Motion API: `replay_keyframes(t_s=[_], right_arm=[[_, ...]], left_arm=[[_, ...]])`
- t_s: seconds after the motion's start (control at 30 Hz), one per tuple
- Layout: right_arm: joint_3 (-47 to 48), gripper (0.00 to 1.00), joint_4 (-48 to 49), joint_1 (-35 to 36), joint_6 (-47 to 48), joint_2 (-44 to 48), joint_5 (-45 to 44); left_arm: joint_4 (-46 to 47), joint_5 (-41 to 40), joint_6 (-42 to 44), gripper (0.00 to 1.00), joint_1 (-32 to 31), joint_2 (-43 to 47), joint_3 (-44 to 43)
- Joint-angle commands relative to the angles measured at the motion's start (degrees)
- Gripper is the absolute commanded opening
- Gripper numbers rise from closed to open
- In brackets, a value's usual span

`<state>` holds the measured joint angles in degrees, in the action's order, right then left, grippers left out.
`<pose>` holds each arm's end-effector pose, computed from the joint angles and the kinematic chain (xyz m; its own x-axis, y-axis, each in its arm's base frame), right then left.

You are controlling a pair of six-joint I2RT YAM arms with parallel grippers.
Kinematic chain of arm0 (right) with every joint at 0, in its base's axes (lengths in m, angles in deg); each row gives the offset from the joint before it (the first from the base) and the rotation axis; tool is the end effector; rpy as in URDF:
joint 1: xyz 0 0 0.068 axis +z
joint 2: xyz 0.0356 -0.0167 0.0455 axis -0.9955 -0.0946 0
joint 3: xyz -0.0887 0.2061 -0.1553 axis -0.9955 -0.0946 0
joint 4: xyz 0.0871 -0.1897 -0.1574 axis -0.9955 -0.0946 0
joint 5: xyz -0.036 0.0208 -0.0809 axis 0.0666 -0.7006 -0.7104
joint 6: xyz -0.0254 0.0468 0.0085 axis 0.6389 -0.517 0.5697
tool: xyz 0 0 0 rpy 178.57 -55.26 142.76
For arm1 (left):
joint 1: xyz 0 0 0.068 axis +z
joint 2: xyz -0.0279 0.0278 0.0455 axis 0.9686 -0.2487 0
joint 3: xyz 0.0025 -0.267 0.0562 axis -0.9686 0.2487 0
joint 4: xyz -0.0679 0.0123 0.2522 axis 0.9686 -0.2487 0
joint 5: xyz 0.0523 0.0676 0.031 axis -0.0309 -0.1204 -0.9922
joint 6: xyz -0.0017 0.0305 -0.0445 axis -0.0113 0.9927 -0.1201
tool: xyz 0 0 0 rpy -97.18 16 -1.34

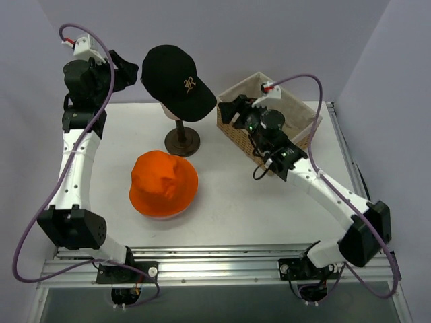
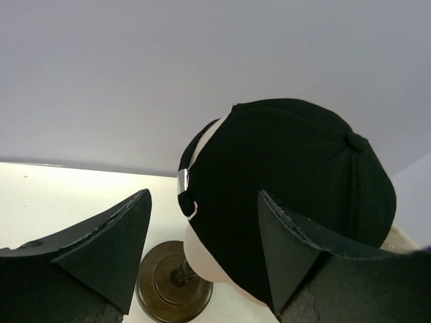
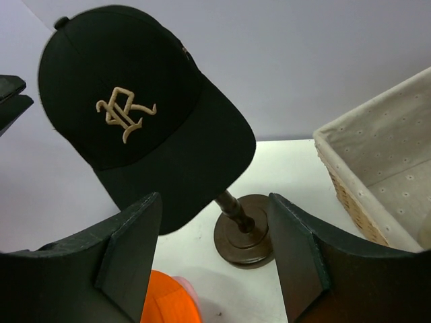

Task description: Stack the hats

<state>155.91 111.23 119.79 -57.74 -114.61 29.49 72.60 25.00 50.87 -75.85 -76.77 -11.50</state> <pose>0.2672 0.1837 0.4166 -0.0002 0.5438 -0.8392 -0.5424 0.7050 0.4570 0.3517 -0.0076 0.4879 -0.0723 -0.4136 -0.9076 0.1637 0.8927 -0.4199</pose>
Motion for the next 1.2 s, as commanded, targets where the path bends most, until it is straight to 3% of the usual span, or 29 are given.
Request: replay_keyframes(t_s=[0.0, 0.53, 1.17], right_arm=[[7.52, 0.59, 1.84, -0.24, 2.66, -5.51, 1.71], [13.33, 0.57, 7.02, 0.20, 2.40, -16.33, 3.38], [15.88, 0.57, 5.87, 0.11, 2.84, -19.76, 4.35]], left_arm=[[7.70, 3.47, -2.29, 0.73, -0.01, -2.08, 1.67], [15.70, 4.87, -5.02, 0.68, 2.01, -9.12, 5.27], [18.52, 6.37, -6.60, 0.63, 1.83, -12.37, 7.39]])
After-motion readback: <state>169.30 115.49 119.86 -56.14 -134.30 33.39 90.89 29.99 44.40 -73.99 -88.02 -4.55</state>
